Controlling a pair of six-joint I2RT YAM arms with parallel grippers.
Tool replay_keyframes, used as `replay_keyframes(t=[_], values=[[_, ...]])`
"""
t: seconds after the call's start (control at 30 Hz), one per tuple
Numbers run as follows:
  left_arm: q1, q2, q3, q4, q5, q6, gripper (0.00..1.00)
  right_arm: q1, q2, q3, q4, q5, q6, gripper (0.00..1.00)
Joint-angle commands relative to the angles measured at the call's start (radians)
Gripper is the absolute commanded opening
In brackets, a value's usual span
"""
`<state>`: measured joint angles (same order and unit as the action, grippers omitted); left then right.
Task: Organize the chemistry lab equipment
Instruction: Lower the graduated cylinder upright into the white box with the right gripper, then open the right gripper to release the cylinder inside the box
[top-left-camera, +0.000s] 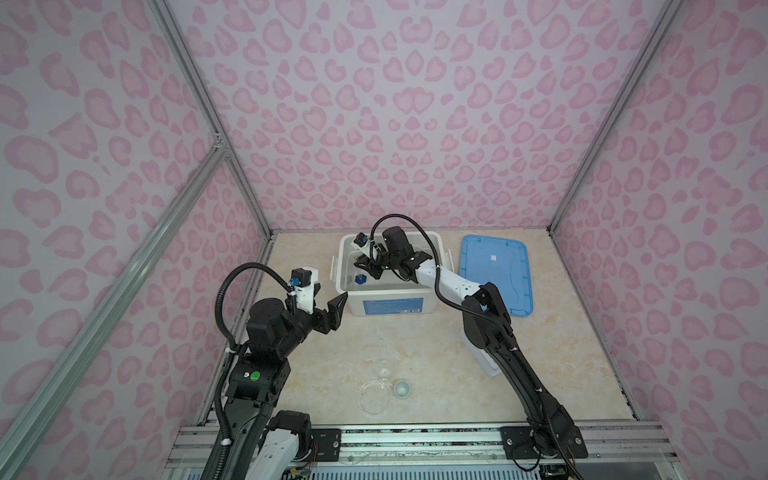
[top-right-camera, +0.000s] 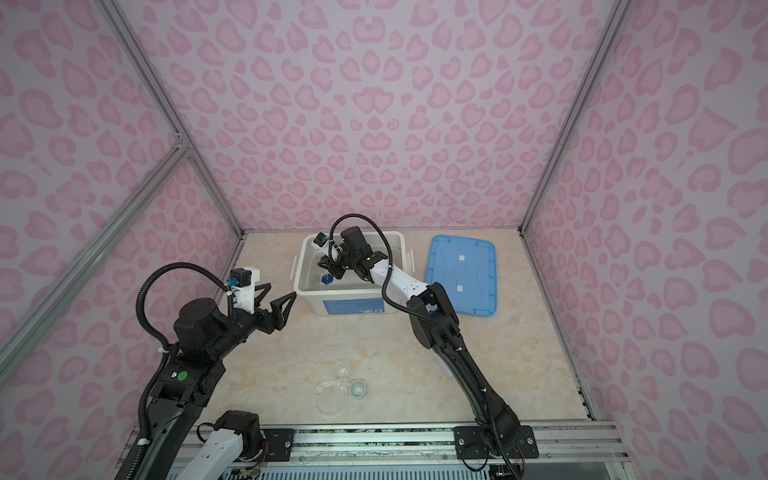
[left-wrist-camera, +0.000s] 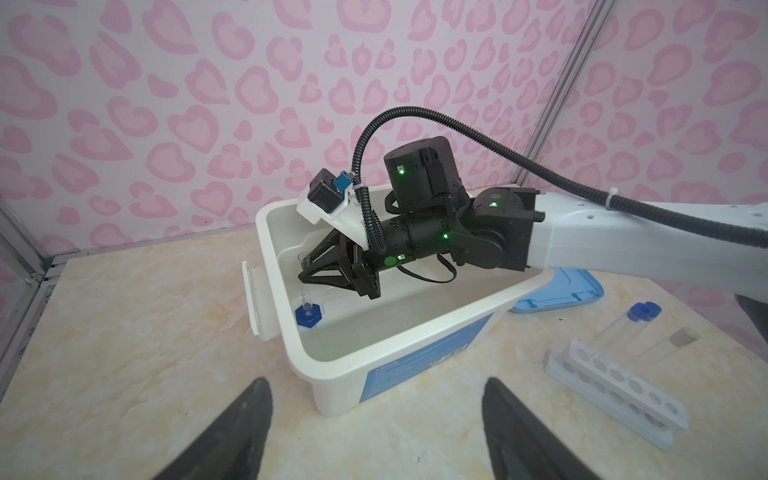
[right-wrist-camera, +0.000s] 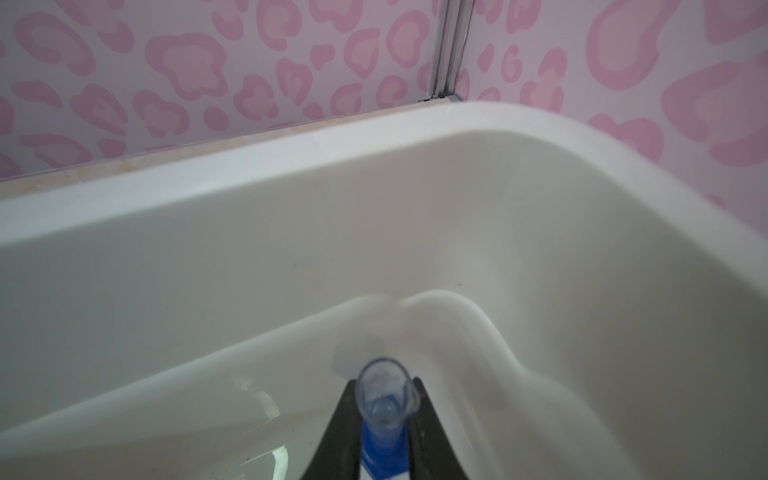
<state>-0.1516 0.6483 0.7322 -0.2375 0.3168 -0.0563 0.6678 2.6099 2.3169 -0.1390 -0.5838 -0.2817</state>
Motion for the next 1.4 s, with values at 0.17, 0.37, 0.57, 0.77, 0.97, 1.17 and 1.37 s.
replay_keyframes(t=[0.17,0.37,0.57,0.77,0.97,1.17,1.37], values=[[0.001,-0.012,0.003,0.012,0.001,0.004,0.81,-0.002,0.005,0.01,0.011,-0.021,0.006,0.24],[0.001,-0.019,-0.001,0.011,0.001,0.004,0.81,-0.001,0.0,0.016,0.008,-0.024,0.006,0.24],[0.001,-0.024,-0.005,0.012,0.001,0.003,0.82,-0.002,-0.012,0.014,-0.006,-0.043,-0.002,0.25],[0.001,-0.029,-0.008,0.013,-0.002,0.001,0.82,-0.001,-0.03,0.011,-0.026,-0.052,-0.018,0.3],[0.001,-0.03,-0.008,0.016,0.002,0.001,0.82,0.0,-0.058,-0.008,-0.034,-0.065,-0.038,0.33],[0.001,-0.033,-0.009,0.02,0.01,0.0,0.82,0.0,-0.092,-0.05,-0.017,-0.064,-0.04,0.34],[0.001,-0.033,-0.007,0.021,0.016,-0.003,0.82,-0.004,-0.126,-0.076,-0.003,-0.059,-0.042,0.34]])
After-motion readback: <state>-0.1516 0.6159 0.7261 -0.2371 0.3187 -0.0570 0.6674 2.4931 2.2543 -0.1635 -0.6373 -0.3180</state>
